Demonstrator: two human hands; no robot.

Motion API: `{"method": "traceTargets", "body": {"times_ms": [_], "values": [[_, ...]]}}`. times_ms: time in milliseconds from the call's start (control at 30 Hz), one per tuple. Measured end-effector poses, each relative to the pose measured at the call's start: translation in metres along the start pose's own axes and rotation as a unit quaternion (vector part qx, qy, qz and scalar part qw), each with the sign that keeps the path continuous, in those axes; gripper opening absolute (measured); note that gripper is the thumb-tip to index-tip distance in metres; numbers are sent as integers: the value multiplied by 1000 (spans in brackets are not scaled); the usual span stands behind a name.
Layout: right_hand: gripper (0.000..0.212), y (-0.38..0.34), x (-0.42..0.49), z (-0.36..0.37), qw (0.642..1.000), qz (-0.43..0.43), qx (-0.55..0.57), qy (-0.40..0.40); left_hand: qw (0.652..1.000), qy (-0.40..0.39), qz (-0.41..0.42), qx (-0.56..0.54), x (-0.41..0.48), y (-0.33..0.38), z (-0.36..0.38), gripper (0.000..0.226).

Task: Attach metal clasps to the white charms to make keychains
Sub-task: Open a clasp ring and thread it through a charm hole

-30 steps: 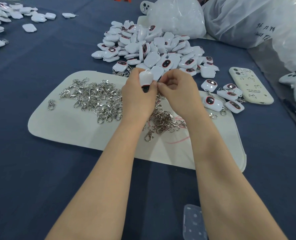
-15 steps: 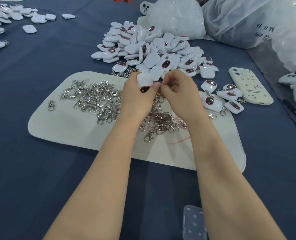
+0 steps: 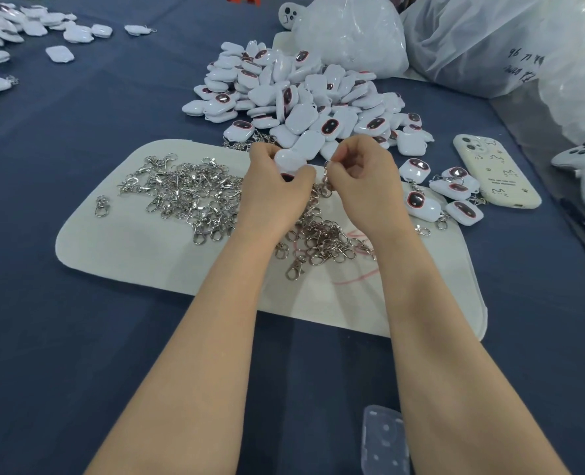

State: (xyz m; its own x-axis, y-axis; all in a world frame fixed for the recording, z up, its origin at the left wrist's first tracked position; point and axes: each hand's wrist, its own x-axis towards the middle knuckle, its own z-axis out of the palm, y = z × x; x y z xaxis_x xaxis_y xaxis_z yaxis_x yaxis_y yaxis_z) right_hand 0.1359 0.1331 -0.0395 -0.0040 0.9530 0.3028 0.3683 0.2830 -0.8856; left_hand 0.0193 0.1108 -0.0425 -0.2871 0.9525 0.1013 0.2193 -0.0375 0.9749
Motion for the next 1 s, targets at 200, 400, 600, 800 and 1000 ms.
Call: {"method": "traceTargets", "body": {"times_ms": [200,400,600,800,1000], "values": [[26,-1,1,1,1000,2,8,-8,999,-20,33,10,0,1,0,11],[29,-4,-2,1,999,-28,14,-26,996,-9,-20,-88,2,2,1,10],[24,-6,-3,1,999,-23,13,-34,989,0,-43,-140,4,1,0,14],[24,-9,-3,0,1000,4,13,-27,995,-10,-30,-93,3,1,1,14],[11,-12,-2,0,990,98,96,-30,998,-26,-31,-42,0,3,1,17]]}}
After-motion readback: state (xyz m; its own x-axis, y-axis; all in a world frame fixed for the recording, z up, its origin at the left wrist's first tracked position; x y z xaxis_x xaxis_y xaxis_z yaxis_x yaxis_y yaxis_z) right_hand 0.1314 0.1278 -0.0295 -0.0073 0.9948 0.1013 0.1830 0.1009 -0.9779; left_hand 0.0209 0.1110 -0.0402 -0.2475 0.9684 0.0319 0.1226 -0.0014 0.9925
